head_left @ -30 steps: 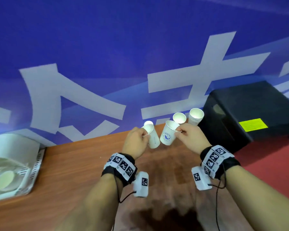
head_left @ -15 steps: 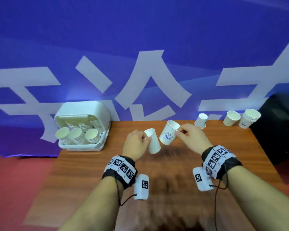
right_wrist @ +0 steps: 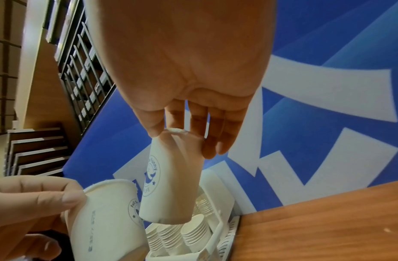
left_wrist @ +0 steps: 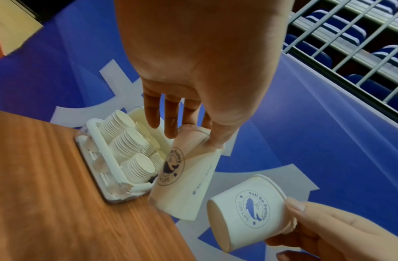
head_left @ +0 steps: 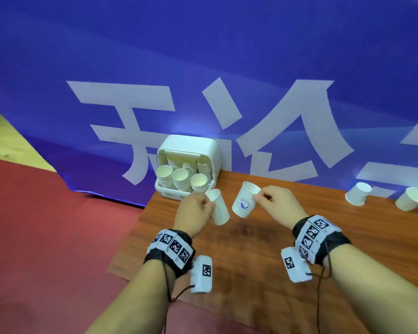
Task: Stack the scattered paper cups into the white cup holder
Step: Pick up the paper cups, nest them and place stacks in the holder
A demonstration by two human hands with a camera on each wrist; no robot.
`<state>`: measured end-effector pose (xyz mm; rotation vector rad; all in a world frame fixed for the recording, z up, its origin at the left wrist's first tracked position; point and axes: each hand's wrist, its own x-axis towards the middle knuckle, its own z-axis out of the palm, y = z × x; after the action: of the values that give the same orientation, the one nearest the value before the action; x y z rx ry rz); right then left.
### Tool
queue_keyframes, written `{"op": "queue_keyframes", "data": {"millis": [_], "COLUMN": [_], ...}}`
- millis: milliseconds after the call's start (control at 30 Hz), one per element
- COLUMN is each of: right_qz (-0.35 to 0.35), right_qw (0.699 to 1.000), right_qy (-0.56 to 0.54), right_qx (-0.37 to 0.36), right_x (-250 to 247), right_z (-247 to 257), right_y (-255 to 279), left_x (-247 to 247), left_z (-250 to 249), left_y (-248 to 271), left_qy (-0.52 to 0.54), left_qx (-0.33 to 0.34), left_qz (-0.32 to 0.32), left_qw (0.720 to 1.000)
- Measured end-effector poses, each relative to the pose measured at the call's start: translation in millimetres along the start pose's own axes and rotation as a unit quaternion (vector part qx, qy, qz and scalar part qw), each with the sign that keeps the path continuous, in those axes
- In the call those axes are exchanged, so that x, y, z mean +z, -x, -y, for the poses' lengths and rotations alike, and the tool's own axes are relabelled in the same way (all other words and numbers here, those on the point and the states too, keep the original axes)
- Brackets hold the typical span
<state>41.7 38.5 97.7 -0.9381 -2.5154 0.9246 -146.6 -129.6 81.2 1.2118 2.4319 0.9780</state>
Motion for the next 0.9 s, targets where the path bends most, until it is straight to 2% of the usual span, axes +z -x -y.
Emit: {"op": "queue_keyframes", "data": {"millis": [200, 433, 700, 900], "right_qz": [0.053, 0.106, 0.107, 0.083], "right_qw": [0.998, 0.993, 0.993, 0.995], "right_qy": [-0.008, -0.01, -0.014, -0.022], "right_qx": [-0.034, -0.059, -0.05, -0.042], "right_x": [47.8, 92.0, 99.4, 109.2], "right_z": [22.9, 32.4, 28.7, 35.8], "right_y": [-39.0, -87.6, -123.2, -150.4], "left_x": [-19.0, -37.7, -44.0, -57.3], "left_z": [50.3, 87.1, 96.5, 107.5], "left_y": [5.6, -14.5, -40.7, -74.4], "left_qy": [0.0, -0.031, -0.037, -0.025], "left_qx": [-0.068, -0.131, -0.135, -0.108], "left_qz": [-0.014, -0.049, -0.072, -0.07], "left_qw": [0.998, 0.99, 0.988, 0.991]}}
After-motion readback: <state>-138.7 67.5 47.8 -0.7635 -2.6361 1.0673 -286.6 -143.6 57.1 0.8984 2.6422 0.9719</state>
